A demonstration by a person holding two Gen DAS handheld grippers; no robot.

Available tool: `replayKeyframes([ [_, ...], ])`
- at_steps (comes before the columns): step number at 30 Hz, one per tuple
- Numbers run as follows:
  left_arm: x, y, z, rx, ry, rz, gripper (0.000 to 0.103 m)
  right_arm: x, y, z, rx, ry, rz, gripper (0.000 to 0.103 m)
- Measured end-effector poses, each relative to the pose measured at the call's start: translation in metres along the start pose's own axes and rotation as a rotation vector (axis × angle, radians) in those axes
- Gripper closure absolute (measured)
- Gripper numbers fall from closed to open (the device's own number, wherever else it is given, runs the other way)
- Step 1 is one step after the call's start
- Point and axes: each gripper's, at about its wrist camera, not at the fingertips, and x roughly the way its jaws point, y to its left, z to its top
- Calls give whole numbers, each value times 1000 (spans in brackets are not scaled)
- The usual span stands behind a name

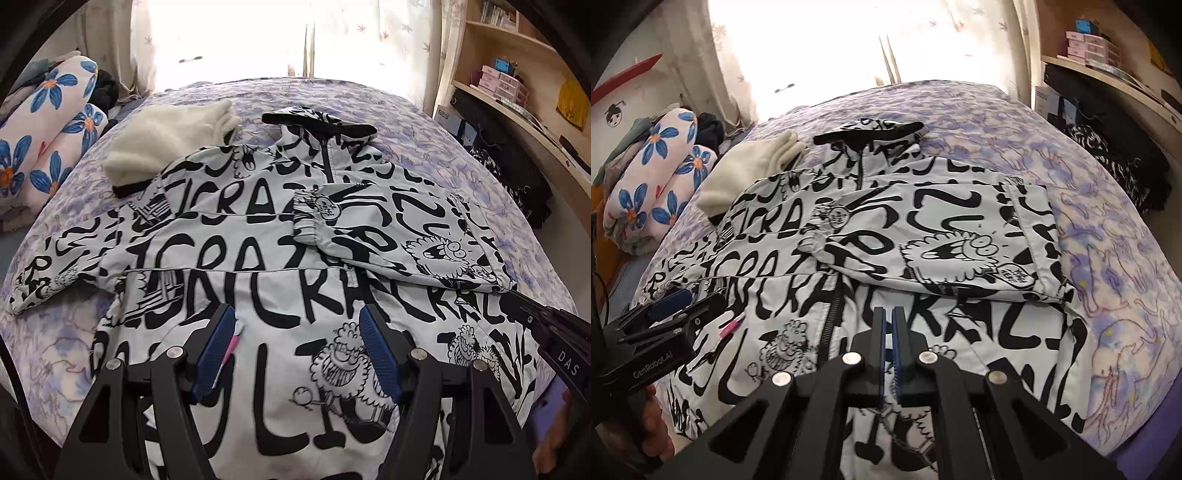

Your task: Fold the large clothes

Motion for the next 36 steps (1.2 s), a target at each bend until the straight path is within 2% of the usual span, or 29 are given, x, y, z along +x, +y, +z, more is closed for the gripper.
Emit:
replayKeyframes([
  [10,-29,66,-17,-83,-15,36,35,-7,61,-3,-79,-14,45,100],
  [16,-30,128,-32,-190,4,54,34,-5,111,-2,-168,-24,68,99],
  [22,-20,208,-43,-323,42,18,34,15,159,7,-208,-45,110,100],
  [26,-7,280,-53,-467,42,-86,34,40,193,13,-227,-40,132,99],
  [32,20,375,-66,-627,31,-20,34,85,235,23,-233,-1,157,100],
  [36,46,426,-76,-726,48,-48,34,116,257,26,-225,47,164,100],
])
